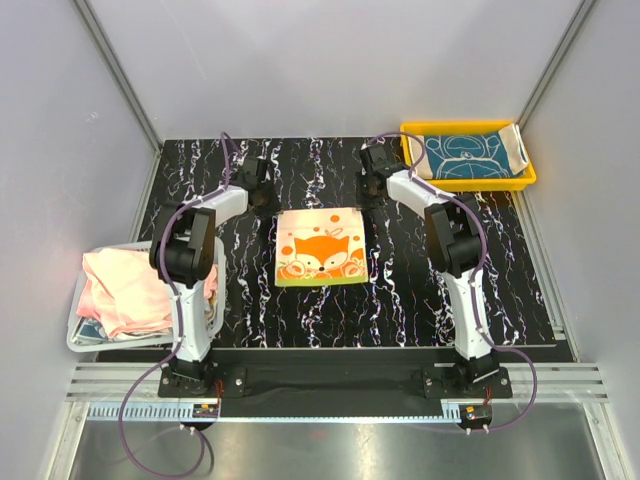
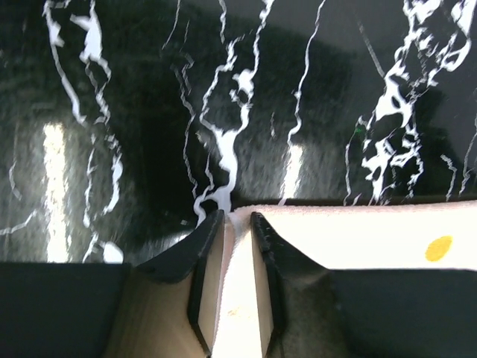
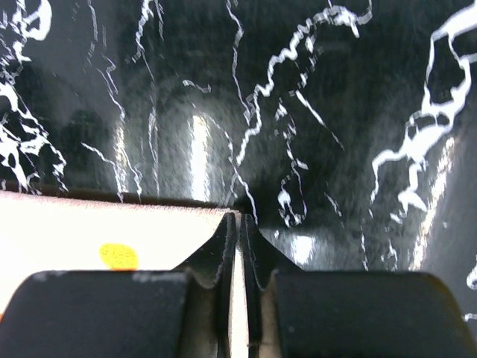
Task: Fold and stack the towels
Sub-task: Fold the towel
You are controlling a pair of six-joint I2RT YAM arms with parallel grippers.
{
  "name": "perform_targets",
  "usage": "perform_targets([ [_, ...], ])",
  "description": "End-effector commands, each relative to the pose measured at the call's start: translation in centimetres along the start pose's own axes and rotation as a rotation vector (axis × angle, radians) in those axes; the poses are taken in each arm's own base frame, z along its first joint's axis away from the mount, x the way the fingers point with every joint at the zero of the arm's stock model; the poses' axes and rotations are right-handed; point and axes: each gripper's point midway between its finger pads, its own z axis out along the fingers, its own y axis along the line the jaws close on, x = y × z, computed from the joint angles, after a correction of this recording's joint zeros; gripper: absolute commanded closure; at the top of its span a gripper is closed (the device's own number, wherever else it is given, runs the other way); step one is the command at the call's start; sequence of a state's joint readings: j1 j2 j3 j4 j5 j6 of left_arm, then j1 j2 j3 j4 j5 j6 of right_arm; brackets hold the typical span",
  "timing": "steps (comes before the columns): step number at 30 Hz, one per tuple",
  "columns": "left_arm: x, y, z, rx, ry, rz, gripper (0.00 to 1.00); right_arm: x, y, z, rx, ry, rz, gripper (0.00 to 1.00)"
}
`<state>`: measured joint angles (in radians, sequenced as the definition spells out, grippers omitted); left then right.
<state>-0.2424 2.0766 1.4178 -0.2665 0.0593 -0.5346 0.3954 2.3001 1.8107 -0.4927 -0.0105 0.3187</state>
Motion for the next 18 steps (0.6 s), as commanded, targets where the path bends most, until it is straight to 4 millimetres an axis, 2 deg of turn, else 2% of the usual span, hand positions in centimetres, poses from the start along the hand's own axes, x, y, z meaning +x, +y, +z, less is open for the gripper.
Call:
perform_targets([
  [1, -0.3, -0.5, 1.2, 0.041, 0.013, -0.003, 0.76, -1.9, 0.7, 0.0, -0.034, -0.035, -0.037, 0.91],
  [5, -0.6, -0.8, 1.7, 0.056, 0.011, -0.008, 0.83, -2.0, 0.5, 0.3, -0.041, -0.031, -0.04, 0.91],
  [7, -0.6, -1.0, 1.9, 0.063, 0.013, -0.007, 0.92, -2.2, 0.3, 0.2, -0.045, -0.03, -0.037, 0.91],
  [10, -1.5, -0.9, 1.7, 0.062, -0.007, -0.009, 1.0, -2.7, 0.3, -0.1, -0.047, -0.044, -0.032, 0.92],
  [16, -4.9, -2.1, -0.2, 0.092, -0.112, 0.0, 1.0, -5.5, -0.4, -1.7, -0.047, -0.129, 0.0, 0.93],
  [17, -5.3, -2.5, -0.5, 0.104, -0.13, 0.001, 1.0, -6.5, -0.2, -2.6, -0.056, -0.162, 0.001, 0.93],
  [18, -5.8, -2.6, -0.9, 0.111, -0.146, 0.0, 1.0, -6.7, -0.2, -3.0, -0.061, -0.173, 0.003, 0.93],
])
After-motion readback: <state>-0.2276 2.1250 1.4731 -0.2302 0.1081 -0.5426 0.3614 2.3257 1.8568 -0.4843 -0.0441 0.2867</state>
